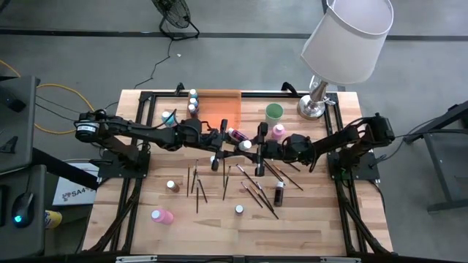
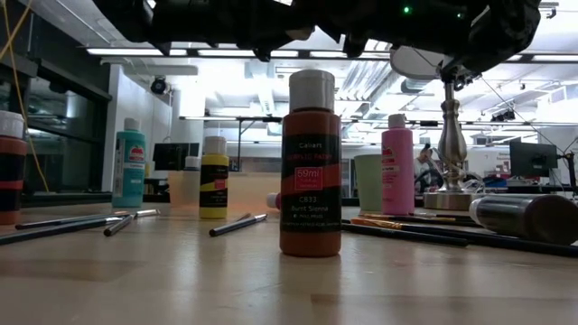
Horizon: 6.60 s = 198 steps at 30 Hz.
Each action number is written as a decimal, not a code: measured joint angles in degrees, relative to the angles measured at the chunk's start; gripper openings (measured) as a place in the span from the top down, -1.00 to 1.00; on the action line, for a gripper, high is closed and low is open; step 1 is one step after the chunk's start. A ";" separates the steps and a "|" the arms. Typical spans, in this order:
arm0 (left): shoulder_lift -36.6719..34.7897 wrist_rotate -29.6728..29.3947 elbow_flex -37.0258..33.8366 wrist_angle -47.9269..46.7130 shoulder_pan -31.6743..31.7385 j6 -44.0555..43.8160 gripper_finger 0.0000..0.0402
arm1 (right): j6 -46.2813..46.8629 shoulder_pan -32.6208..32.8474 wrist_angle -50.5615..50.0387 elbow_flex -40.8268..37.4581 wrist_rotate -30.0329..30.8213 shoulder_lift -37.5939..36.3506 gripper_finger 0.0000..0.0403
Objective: Pick & Place Paint Supplies
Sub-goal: Put the gray paint bottle into the orange bin
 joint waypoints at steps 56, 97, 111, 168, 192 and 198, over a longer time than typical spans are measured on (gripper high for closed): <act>-5.36 -5.10 5.35 -17.34 0.02 1.42 -0.12 | 10.03 -2.58 -33.38 6.21 1.40 -2.47 0.45; -4.25 -7.82 5.31 -18.05 0.02 1.62 0.43 | 11.58 -2.58 -34.42 6.32 6.67 -2.56 0.01; -9.78 -27.84 2.59 -25.16 0.02 3.90 0.43 | 16.23 -2.62 -47.07 6.26 13.87 -4.48 -0.46; -11.32 -60.56 -24.77 1.60 12.61 -16.73 0.43 | 22.70 -2.60 -50.87 6.23 13.73 -5.79 -0.32; -6.22 -63.66 -24.79 9.86 7.50 -18.45 0.43 | 23.08 -2.60 -50.95 6.23 13.70 -5.77 -0.32; -3.60 -65.74 -24.81 13.90 7.50 -16.05 0.43 | 23.08 -2.60 -50.95 6.23 13.70 -5.77 -0.32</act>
